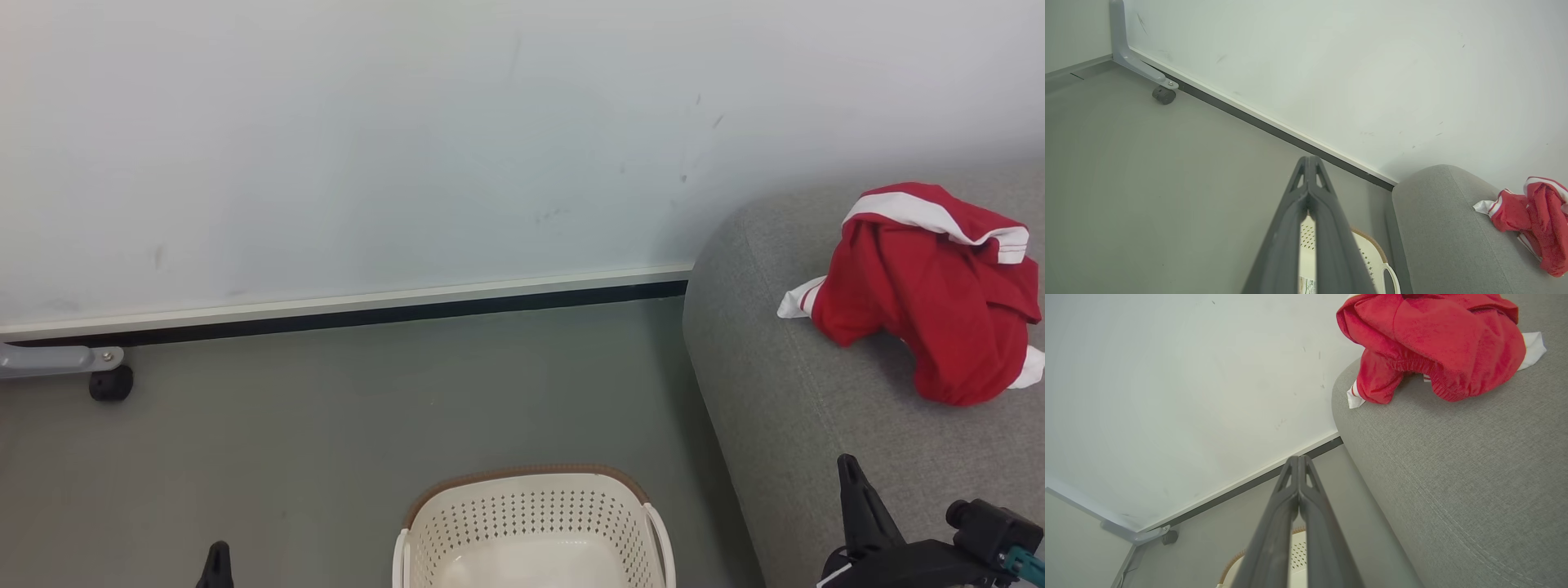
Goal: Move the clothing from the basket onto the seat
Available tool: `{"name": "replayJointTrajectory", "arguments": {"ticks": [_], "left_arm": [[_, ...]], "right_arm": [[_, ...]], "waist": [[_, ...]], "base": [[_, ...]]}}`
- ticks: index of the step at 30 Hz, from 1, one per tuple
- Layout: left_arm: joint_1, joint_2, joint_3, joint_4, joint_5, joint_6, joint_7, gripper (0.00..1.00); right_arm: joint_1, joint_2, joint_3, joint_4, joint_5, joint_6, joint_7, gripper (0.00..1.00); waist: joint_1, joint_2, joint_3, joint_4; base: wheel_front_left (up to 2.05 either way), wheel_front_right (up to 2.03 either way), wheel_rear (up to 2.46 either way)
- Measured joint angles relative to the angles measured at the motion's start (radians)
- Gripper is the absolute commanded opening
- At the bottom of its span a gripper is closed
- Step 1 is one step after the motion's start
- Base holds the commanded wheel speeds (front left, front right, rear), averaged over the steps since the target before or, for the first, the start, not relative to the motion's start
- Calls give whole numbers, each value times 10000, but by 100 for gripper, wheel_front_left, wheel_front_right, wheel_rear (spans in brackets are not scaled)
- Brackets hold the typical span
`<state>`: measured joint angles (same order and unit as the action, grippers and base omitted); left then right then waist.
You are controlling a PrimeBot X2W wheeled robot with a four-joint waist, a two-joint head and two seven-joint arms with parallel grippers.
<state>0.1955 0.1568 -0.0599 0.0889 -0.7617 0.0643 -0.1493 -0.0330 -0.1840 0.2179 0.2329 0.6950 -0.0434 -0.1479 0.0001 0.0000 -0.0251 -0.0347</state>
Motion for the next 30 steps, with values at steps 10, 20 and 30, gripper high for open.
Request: {"name": "replayJointTrajectory", "arguments": {"ticks": [10, 20, 30], "left_arm": [[-336, -115, 196, 238, -1076, -217, 341, 0], [-642, -265, 387, 493, -1998, -412, 685, 0], [-965, -403, 573, 742, -3124, -662, 1014, 0]], "right_arm": [[-37, 173, -431, 81, 1091, 188, 334, 0], [-168, 341, -871, 155, 2178, 405, 683, 0], [-195, 529, -1333, 261, 3390, 617, 1035, 0]], "waist": [[0, 0, 33, 42], [0, 0, 65, 85], [0, 0, 101, 131]], "base": [[0, 0, 0], [0, 0, 0], [0, 0, 0]]}}
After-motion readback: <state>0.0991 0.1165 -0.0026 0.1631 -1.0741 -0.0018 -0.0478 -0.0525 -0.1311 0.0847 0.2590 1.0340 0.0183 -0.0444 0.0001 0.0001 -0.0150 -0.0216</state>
